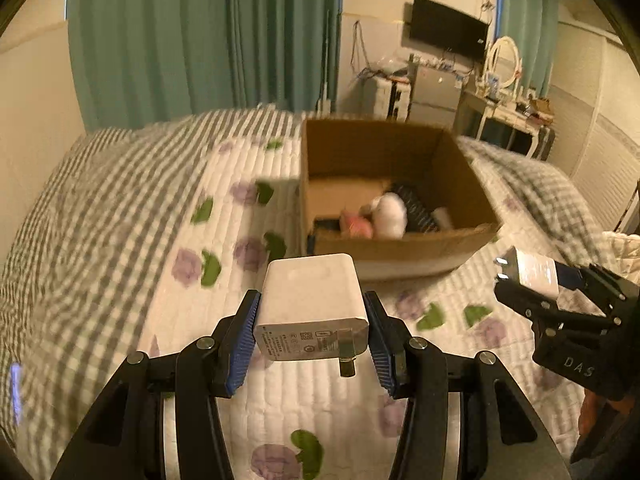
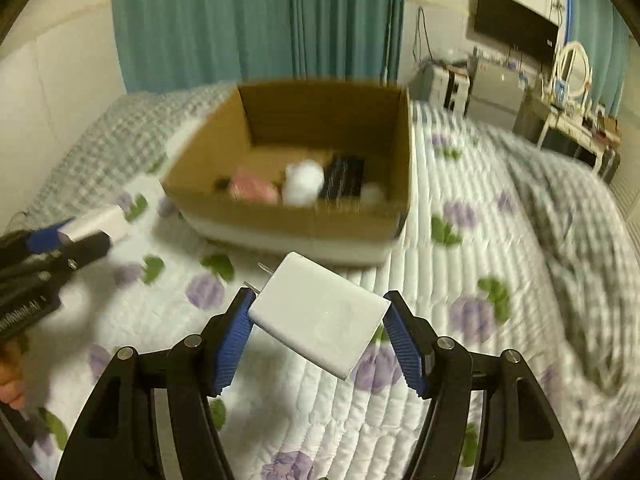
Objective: Organize rigid objects
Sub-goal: 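Carry both white chargers over the box with both tools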
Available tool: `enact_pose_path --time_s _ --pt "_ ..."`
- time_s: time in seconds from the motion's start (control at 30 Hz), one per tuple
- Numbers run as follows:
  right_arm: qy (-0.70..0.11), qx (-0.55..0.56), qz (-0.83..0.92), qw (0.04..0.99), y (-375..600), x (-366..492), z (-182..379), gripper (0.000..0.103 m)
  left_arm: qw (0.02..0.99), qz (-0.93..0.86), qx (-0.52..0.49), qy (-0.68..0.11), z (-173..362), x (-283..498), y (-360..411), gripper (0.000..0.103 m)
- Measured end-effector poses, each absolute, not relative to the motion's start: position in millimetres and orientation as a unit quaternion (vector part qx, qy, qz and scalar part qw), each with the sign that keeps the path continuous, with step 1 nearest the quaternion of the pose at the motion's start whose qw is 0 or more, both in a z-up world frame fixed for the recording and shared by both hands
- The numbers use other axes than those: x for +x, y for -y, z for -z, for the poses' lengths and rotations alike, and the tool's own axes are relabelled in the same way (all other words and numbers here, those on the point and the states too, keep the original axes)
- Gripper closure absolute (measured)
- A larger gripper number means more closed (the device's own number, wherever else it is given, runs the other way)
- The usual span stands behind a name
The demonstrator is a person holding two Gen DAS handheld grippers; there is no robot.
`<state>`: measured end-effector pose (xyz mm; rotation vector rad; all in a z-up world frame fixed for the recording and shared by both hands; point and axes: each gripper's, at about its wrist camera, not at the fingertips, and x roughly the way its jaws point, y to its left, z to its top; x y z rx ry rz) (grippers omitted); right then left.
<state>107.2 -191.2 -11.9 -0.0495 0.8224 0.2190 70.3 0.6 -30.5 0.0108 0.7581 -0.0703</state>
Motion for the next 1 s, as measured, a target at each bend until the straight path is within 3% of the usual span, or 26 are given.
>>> enact_pose_path --time_s 0.23,0.43,0.67,1.0 --pt "-0.343 -0.024 -0.133 0.930 184 124 -68 0.038 0.946 0.062 -0.003 -0.319 -37 86 8 0.052" --pt "-0.311 -0.023 -0.135 0.941 184 155 -108 0.038 0.953 0.076 0.011 -0.294 -60 123 23 0.052" --pt "-0.312 -0.039 -0.131 0.940 186 206 -102 0.038 0.944 0.084 0.025 -0.318 -24 185 39 0.052" --pt "-0.349 -0.032 -0.128 0.928 203 272 -31 0.038 0.926 0.078 0.035 -0.367 51 255 43 0.052"
